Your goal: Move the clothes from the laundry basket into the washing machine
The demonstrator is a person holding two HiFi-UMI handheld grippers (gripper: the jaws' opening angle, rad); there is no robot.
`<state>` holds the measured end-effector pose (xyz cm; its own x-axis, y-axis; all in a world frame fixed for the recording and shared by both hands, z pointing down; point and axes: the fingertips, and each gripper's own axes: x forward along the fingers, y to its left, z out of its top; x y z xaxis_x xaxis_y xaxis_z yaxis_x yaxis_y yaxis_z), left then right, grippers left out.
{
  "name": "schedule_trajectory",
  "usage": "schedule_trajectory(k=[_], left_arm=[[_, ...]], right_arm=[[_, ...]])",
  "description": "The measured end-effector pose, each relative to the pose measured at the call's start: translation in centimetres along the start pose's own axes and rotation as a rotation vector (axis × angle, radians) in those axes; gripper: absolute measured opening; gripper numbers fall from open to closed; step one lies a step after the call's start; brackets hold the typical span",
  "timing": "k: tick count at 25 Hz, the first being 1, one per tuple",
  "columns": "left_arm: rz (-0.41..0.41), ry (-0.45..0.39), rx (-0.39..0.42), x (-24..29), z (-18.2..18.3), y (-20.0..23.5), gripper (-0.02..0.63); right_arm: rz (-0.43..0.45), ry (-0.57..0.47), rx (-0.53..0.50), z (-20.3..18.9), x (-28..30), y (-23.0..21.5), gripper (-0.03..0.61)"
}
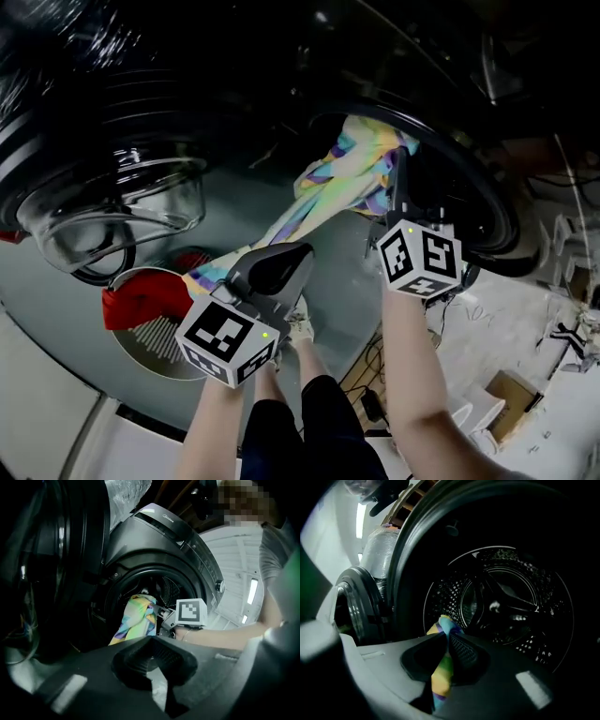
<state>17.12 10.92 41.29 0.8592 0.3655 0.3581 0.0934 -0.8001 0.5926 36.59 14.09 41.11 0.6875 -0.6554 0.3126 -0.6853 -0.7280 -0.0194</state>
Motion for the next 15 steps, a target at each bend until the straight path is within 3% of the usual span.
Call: schedule_trajectory(k=[9,13,15], left_arm=[[0.015,0.008,0.005,0.7,-1.6,2.3,0.000],[0.016,0.022,-0.009,0.9,-2.6,2.8,0.000],[0.004,0.023,-0.013,1.0,-2.9,2.7,0.000]], right_arm=[[-0.142,-0.054,-0.019,1.0,4.6,-4.8,0.044],[-0.158,0.041,0.061,-2.2,6.8,-5.7,0.048],[-0.164,0.120,0.094,-4.3,7.9,-5.8,0.090]])
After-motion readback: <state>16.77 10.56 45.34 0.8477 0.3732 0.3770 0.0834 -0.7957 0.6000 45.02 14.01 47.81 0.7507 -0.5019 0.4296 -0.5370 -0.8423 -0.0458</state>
